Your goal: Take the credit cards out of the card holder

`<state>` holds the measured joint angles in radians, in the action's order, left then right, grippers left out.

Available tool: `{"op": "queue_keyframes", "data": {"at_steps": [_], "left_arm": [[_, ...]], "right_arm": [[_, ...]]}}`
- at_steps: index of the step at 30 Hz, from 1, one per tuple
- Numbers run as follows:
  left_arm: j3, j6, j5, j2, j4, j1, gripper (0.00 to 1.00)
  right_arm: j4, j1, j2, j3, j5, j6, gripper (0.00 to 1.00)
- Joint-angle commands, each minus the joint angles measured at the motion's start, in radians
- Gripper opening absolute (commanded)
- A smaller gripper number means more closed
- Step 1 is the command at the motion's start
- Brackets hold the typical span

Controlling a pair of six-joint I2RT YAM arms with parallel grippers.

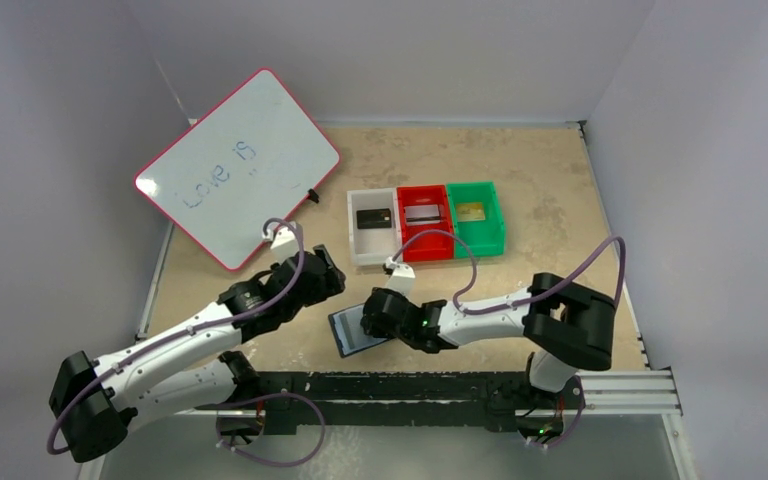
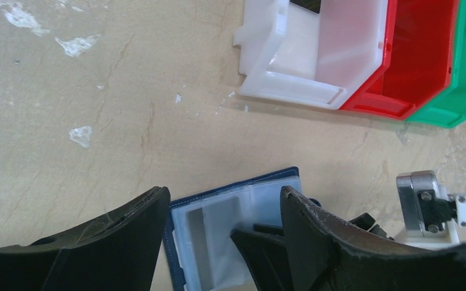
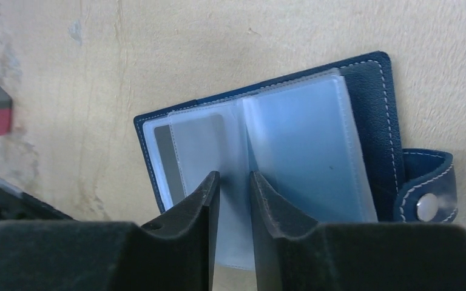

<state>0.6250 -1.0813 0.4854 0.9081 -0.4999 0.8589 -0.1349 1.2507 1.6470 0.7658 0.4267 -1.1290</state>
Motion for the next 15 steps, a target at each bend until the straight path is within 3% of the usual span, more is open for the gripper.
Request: {"op": "queue_keyframes", "data": {"at_steps": [1,5,7,15], "left_arm": [[-0.011,0.018,-0.089,0.018,0.108,0.002,0.67],[-0.041,0.011,-0.16,0.031,0.156,0.001,0.67],[-0.059,0.001,-0.175,0.026,0.168,0.001,0.67],[-0.149,-0.052,-0.249,0.014,0.256,0.001,0.67]], "right_arm": [[-0.097,-0.025,-0.013,-0.082,-0.064,-0.15,0.26],[-0.097,-0.04,0.011,-0.079,-0.062,-0.155,0.23],[-0.103,-0.04,0.021,-0.08,-0.069,-0.154,0.15],[-0.135,-0.045,0.039,-0.115,-0.074,-0.183,0.12]]}}
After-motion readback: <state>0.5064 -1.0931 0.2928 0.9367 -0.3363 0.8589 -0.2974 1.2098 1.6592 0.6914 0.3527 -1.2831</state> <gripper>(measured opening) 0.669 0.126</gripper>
